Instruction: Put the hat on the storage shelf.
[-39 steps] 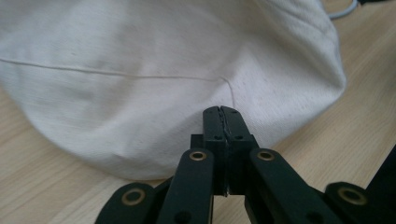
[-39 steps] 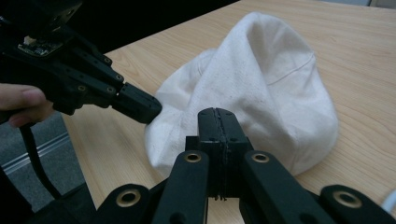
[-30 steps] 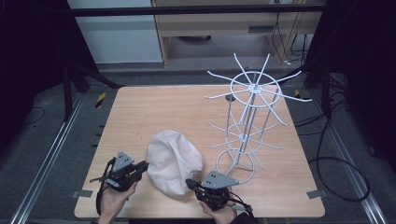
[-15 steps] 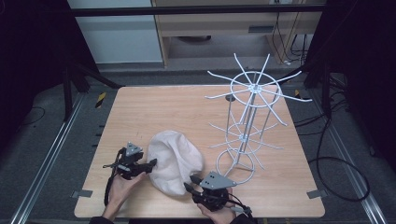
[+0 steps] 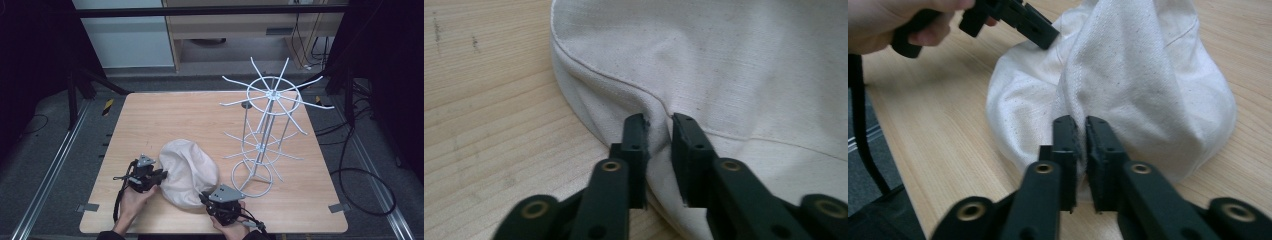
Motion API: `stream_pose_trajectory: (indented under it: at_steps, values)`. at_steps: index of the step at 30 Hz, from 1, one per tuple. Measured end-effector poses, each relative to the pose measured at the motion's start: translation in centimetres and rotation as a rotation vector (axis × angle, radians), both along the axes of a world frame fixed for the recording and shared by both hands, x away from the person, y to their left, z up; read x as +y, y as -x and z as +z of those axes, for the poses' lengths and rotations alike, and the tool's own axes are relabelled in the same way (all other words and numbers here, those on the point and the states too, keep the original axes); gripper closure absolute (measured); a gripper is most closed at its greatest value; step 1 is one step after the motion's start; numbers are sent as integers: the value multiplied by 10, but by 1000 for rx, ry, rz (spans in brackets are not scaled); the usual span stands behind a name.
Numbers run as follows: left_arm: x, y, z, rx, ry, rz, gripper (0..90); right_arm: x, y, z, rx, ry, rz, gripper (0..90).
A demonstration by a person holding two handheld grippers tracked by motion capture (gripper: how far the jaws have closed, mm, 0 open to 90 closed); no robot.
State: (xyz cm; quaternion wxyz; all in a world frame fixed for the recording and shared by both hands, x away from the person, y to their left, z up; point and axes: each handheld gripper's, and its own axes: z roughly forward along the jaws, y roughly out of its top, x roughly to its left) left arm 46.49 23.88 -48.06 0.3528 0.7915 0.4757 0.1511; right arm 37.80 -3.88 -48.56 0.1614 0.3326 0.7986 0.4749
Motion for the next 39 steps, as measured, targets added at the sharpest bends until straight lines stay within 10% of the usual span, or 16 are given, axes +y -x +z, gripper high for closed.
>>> stream_pose_trajectory:
  at_steps: [20, 28, 39]
  values:
    - [11, 62, 10, -38, -36, -2, 884, -8, -27, 2, -68, 20, -116, 879]
    - [40, 44, 31, -226, 49, 77, 453, -11, -27, 6, -55, 3, -119, 708]
    - [41, -1, 14, -216, -44, -13, 358, -11, -18, 5, -29, 25, -97, 586]
